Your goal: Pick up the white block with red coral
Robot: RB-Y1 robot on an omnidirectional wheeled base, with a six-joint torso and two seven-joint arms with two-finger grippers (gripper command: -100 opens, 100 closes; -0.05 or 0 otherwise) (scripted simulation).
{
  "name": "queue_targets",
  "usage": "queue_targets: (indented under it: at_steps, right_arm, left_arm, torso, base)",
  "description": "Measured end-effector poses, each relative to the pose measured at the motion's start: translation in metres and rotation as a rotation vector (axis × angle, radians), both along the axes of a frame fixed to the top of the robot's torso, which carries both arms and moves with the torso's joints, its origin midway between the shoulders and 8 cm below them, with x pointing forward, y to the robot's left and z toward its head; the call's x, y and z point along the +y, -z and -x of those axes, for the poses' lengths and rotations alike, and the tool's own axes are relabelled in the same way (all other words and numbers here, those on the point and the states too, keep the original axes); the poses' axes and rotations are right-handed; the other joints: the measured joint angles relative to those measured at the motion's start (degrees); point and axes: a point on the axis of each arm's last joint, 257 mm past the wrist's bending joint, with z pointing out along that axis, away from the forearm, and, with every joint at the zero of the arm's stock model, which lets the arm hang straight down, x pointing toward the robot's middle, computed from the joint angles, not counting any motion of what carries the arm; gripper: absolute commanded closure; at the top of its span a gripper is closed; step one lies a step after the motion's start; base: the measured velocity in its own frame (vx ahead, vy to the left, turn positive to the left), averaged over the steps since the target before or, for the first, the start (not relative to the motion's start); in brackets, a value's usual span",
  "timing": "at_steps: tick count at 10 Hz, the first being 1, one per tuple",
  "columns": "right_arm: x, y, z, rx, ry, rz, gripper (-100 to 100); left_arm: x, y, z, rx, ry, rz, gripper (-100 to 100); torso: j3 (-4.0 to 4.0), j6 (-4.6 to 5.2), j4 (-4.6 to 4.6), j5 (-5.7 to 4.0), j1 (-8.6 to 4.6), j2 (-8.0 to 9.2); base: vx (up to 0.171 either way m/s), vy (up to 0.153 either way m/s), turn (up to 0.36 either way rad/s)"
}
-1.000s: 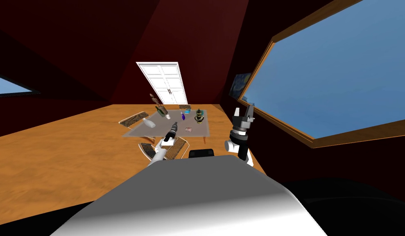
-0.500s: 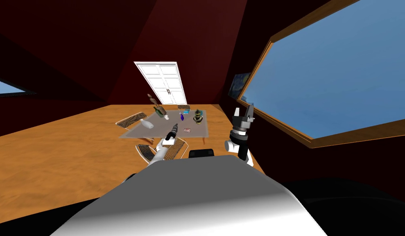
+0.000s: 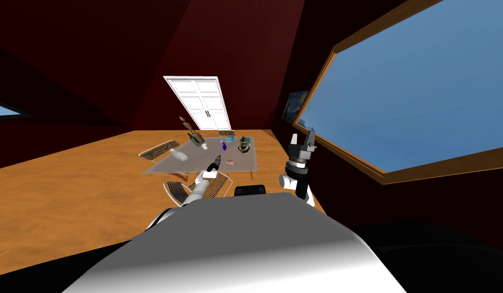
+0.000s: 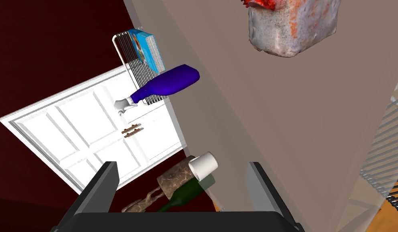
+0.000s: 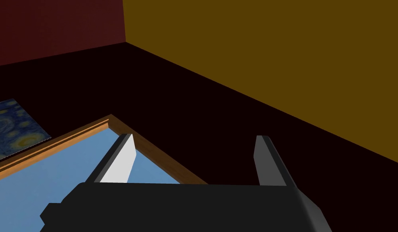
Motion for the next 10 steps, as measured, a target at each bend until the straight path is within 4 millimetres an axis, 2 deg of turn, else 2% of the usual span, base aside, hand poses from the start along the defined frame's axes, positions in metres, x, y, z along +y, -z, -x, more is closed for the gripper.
queue_targets:
  at_steps: [4,10]
  right_arm:
    - [0.000,0.000,0.000,0.000,0.000,0.000,0]
    - [0.000,0.000,0.000,0.000,0.000,0.000,0]
  left_arm:
    - [0.013,0.031,0.008,0.119,-0.026,-0.020,-100]
    - [0.024,0.064,0.021,0.273,-0.056,-0.052,-100]
  torso:
    - [0.00,-0.01,0.00,0.00,0.04,0.01]
    - [-0.04,0.00,-0.01,-0.01,-0.02,-0.07]
  base:
    - [0.031,-0.052,-0.018]
    - [0.037,-0.054,-0.017]
